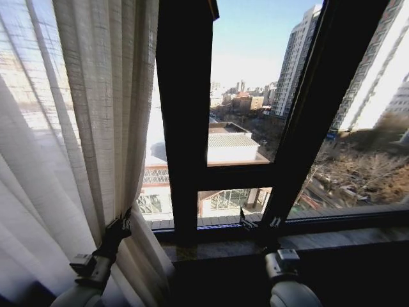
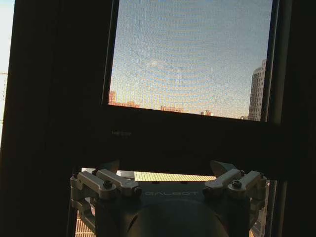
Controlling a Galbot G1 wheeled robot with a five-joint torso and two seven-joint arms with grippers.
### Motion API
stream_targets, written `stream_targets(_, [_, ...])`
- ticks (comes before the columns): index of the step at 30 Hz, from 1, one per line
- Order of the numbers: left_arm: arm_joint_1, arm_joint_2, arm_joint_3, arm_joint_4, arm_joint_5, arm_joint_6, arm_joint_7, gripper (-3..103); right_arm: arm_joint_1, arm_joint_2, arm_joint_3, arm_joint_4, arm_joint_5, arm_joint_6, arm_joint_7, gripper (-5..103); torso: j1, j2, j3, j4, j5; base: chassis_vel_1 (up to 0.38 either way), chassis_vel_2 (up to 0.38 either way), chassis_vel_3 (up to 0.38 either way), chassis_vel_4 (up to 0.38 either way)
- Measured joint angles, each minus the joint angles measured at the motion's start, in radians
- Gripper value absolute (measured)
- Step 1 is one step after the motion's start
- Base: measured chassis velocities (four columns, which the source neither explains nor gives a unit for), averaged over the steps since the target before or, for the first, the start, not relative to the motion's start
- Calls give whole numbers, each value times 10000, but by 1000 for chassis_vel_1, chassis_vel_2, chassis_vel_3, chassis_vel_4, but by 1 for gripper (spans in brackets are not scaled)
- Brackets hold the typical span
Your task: Open the curtains by pulling them apart, changing their state from closed to fully open.
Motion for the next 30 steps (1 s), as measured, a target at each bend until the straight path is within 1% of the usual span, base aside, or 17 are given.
stream_targets(8, [213,-113,-79,-158,115,-67,-4,0,-199,48,-219,149,-210,21,23,100,-1,1,0,0,-2,352,344,-353,-356])
stream_targets(18, [265,-215,-52,-269,185,-77,-7,0,-275,47,-242,218,-271,39,47,100,0,0,0,1,-4,348,364,-354,-350])
stream_targets(25, [242,-252,-8,-296,284,-78,-16,0,-167,-12,-262,60,-139,568,20,100,0,0,0,-1,-1,342,340,-347,-339])
stream_targets(30, [243,-287,-18,-296,290,-78,-32,0,-100,-26,-349,-47,-35,635,8,100,1,0,-1,2,-9,225,235,-230,-220])
